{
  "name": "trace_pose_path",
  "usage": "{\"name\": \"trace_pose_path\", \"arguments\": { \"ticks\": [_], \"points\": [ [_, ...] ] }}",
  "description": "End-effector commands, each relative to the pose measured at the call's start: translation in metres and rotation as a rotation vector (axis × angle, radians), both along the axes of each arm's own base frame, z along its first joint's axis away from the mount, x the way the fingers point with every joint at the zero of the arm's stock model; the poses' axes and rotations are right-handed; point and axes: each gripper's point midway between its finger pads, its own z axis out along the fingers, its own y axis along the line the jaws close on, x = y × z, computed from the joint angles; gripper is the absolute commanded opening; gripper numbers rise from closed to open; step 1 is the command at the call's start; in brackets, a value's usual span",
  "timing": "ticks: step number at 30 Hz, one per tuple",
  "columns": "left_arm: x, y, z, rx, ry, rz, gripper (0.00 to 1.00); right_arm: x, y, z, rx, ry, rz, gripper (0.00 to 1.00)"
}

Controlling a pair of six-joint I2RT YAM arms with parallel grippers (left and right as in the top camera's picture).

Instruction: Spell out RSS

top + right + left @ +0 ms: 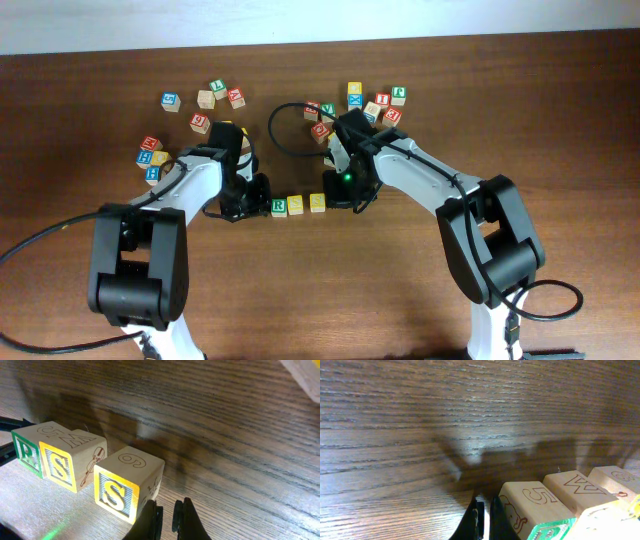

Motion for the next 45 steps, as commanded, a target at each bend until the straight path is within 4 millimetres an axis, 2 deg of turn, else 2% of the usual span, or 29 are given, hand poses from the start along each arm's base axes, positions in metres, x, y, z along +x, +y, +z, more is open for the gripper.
{"name": "trace_pose_path", "arguments": {
  "ticks": [1, 18, 26, 35, 41, 43, 45],
  "points": [
    [-0.013, 0.006, -0.017, 0.031, 0.050, 0.007, 0.00, -0.003, 0.001, -0.007, 0.003, 0.024, -0.005, 0.04],
    [-0.007, 0.001, -0.016, 0.005, 0.028, 0.013, 0.00, -0.005, 0.002, -0.008, 0.006, 0.037, -0.025, 0.04],
    [-0.007, 0.001, -0.016, 0.005, 0.027, 0.013, 0.00, -0.009, 0.021, -0.006, 0.023, 0.010, 0.013, 0.04],
    [-0.006, -0.001, -0.016, 0.005, 0.019, 0.005, 0.00, -0.008, 0.021, -0.006, 0.026, 0.014, -0.004, 0.04],
    [0.001, 0.017, -0.013, 0.085, 0.012, 0.028, 0.00, -0.008, 0.020, -0.006, 0.019, 0.012, -0.005, 0.04],
    [0.002, 0.025, -0.003, 0.088, 0.030, 0.037, 0.00, -0.008, 0.020, -0.006, 0.018, 0.012, -0.006, 0.04],
    [0.000, 0.030, 0.010, 0.097, 0.036, 0.001, 0.00, -0.003, 0.010, -0.009, -0.031, -0.007, -0.021, 0.04]
  ]
}}
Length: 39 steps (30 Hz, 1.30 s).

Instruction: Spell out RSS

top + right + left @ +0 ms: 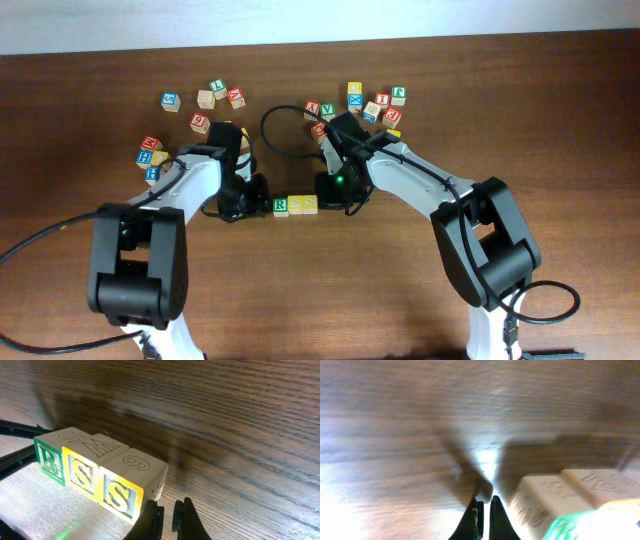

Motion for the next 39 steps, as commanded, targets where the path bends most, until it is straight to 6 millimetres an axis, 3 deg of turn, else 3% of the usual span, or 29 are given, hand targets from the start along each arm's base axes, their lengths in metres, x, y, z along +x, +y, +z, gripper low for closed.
{"name": "trace_pose_path", "arguments": {
  "ticks": [1, 6, 9, 10, 13, 15, 18, 20, 21, 22, 23, 24, 26, 28, 30, 32, 36, 39],
  "points": [
    [0.006, 0.021, 0.013, 0.073, -0.014, -0.027, 0.00, 0.004, -0.016, -0.010, -0.084, -0.011, -0.028, 0.04],
    [0.006, 0.037, 0.049, 0.159, -0.094, -0.019, 0.00, 0.014, -0.041, 0.012, -0.111, 0.004, -0.087, 0.04],
    [0.002, 0.038, 0.077, 0.153, -0.145, -0.015, 0.04, 0.017, -0.062, 0.033, -0.171, 0.002, -0.120, 0.13],
    [-0.003, 0.037, 0.085, 0.147, -0.147, -0.015, 0.12, 0.018, -0.069, 0.040, -0.201, -0.011, -0.128, 0.22],
    [-0.021, 0.030, 0.090, 0.137, -0.102, -0.040, 0.22, 0.023, -0.077, 0.058, -0.232, -0.064, -0.144, 0.54],
    [-0.031, 0.020, 0.087, 0.120, -0.071, -0.074, 0.27, 0.027, -0.077, 0.067, -0.220, -0.087, -0.150, 0.65],
    [-0.049, -0.004, 0.079, 0.095, -0.040, -0.148, 0.45, 0.036, -0.083, 0.081, -0.212, -0.103, -0.174, 0.73],
    [-0.057, -0.018, 0.073, 0.098, -0.041, -0.202, 0.72, 0.041, -0.094, 0.088, -0.214, -0.099, -0.203, 0.80],
    [-0.059, -0.026, 0.070, 0.096, -0.048, -0.227, 0.77, 0.044, -0.101, 0.091, -0.216, -0.096, -0.221, 0.94],
    [-0.061, -0.032, 0.067, 0.095, -0.055, -0.246, 0.79, 0.047, -0.108, 0.093, -0.217, -0.093, -0.239, 1.00],
    [-0.063, -0.038, 0.065, 0.092, -0.064, -0.262, 0.88, 0.050, -0.116, 0.095, -0.218, -0.091, -0.258, 0.98],
    [-0.063, -0.042, 0.062, 0.090, -0.075, -0.276, 0.85, 0.054, -0.127, 0.097, -0.219, -0.089, -0.286, 0.98],
    [-0.059, -0.046, 0.059, 0.103, -0.098, -0.257, 0.68, 0.061, -0.148, 0.097, -0.221, -0.084, -0.339, 0.98],
    [-0.051, -0.036, 0.054, 0.181, -0.123, -0.193, 0.51, 0.067, -0.168, 0.097, -0.224, -0.078, -0.389, 0.98],
    [-0.044, -0.024, 0.053, 0.253, -0.143, -0.130, 0.21, 0.071, -0.192, 0.097, -0.227, -0.069, -0.446, 0.98],
    [-0.042, -0.022, 0.051, 0.264, -0.156, -0.128, 0.02, 0.073, -0.208, 0.097, -0.230, -0.061, -0.484, 0.98],
    [-0.045, -0.021, 0.041, 0.262, -0.160, -0.127, 0.00, 0.076, -0.232, 0.097, -0.232, -0.054, -0.544, 0.98],
    [-0.045, -0.021, 0.030, 0.256, -0.177, -0.124, 0.00, 0.076, -0.238, 0.097, -0.232, -0.054, -0.558, 0.98]
  ]
}}
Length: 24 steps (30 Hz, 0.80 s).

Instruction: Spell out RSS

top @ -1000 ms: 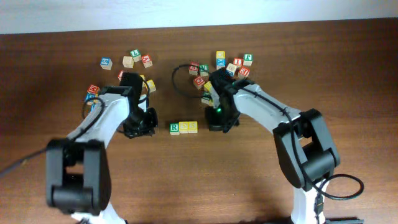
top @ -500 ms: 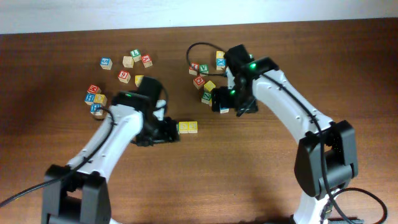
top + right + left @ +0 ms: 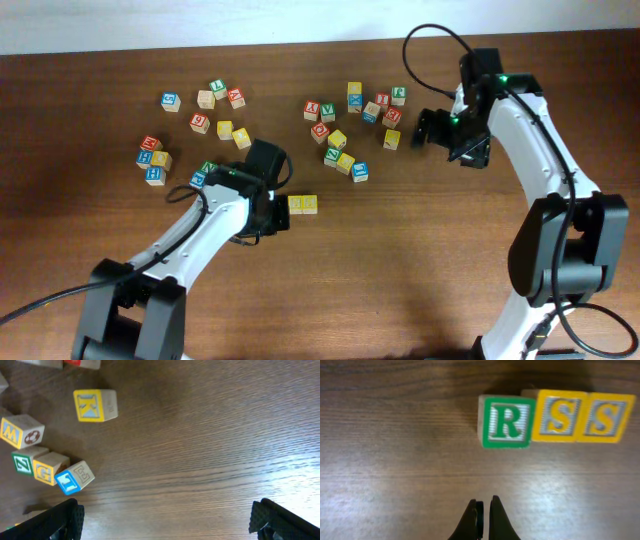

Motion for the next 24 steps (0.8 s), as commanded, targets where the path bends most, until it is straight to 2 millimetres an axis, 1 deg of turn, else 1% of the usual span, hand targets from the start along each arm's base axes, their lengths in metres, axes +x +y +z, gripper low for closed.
{"name": "trace_pose_path", "arguments": {
  "ticks": [1, 4, 10, 12, 15, 20, 24],
  "points": [
    [-0.003, 0.005, -0.011, 0.015, -0.013, 0.020, 0.00, 0.006, -0.006, 0.016, -0.008, -0.044, -0.018, 0.98],
    [-0.002, 0.004, -0.014, 0.007, -0.025, 0.028, 0.00, 0.006, -0.006, 0.016, -0.008, -0.044, -0.016, 0.98],
    [0.001, -0.005, -0.020, -0.026, -0.027, 0.017, 0.00, 0.006, -0.006, 0.016, -0.008, -0.044, -0.016, 0.98],
    [0.000, -0.008, -0.029, -0.033, -0.003, 0.012, 0.00, 0.006, -0.006, 0.016, -0.008, -0.044, -0.016, 0.98],
    [-0.004, -0.013, -0.037, -0.057, 0.031, 0.007, 0.00, 0.006, -0.006, 0.016, -0.009, -0.044, -0.017, 0.98],
    [-0.001, -0.015, -0.038, -0.059, 0.019, -0.007, 0.00, 0.006, -0.006, 0.016, -0.008, -0.044, -0.016, 0.98],
    [0.004, -0.022, -0.037, -0.059, -0.018, -0.066, 0.00, 0.006, -0.006, 0.016, -0.008, -0.044, -0.016, 0.99]
  ]
}}
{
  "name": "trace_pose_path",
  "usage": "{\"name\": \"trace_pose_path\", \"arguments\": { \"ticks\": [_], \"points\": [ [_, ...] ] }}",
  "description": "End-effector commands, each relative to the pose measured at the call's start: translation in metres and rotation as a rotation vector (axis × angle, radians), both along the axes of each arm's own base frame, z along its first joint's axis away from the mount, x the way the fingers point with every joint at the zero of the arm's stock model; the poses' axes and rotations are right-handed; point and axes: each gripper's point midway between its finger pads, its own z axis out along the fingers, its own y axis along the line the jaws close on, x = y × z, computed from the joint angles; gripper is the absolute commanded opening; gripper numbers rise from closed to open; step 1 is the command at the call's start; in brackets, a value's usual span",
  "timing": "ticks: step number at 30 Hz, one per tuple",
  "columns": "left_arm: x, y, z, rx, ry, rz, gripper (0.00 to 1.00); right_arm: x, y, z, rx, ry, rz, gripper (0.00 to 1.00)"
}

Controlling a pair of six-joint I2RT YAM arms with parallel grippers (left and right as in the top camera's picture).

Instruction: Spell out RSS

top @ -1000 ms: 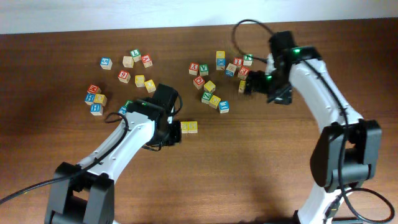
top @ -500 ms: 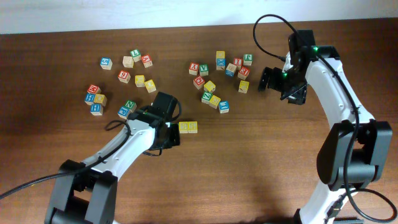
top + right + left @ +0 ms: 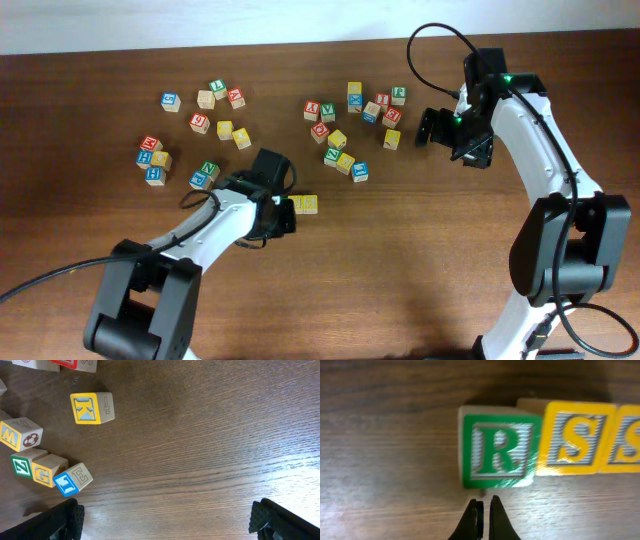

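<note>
Seen from the left wrist, a green R block [image 3: 497, 452] and two yellow S blocks [image 3: 575, 442] [image 3: 631, 439] lie side by side, reading RSS. My left gripper [image 3: 484, 504] is shut and empty, its tips just in front of the R block. From overhead only the yellow S blocks [image 3: 305, 204] show beside the left gripper [image 3: 275, 215]; the R is hidden under it. My right gripper [image 3: 440, 130] is far off at the right rear, open wide [image 3: 167, 520] over bare wood, with its pads [image 3: 65, 520] at the frame's edges.
Loose letter blocks lie scattered across the far half of the wooden table [image 3: 400, 260]: a cluster at centre [image 3: 345, 160] and another at the left [image 3: 152, 160]. The right wrist view shows a yellow K block [image 3: 92, 407] and a blue block [image 3: 72, 480].
My left gripper, still shut, now sits closer to the R block, which fills more of the left wrist view. The right arm has barely shifted and stays open.
First, R and one S touched while the second S stood slightly apart, with a shut gripper at each end of the row. Then all three blocks were pressed together. Later the right arm was open at the far right and the left over the row, now nearer the R.
</note>
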Motion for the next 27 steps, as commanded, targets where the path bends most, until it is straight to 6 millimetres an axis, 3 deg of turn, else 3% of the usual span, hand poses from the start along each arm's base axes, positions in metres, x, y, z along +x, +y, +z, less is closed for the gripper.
{"name": "trace_pose_path", "arguments": {
  "ticks": [1, 10, 20, 27],
  "points": [
    [-0.002, -0.007, -0.005, 0.008, -0.012, -0.058, 0.00, 0.005, -0.002, 0.016, -0.008, -0.044, -0.008, 0.98],
    [-0.004, -0.002, -0.019, 0.054, 0.011, -0.059, 0.00, 0.005, -0.002, 0.016, -0.008, -0.044, -0.008, 0.98],
    [0.000, 0.013, -0.019, 0.139, -0.011, -0.045, 0.00, 0.005, -0.002, 0.016, -0.008, -0.044, -0.008, 0.98],
    [0.007, 0.010, -0.018, 0.127, -0.040, -0.043, 0.00, 0.005, -0.002, 0.016, -0.009, -0.044, -0.008, 0.98]
  ]
}}
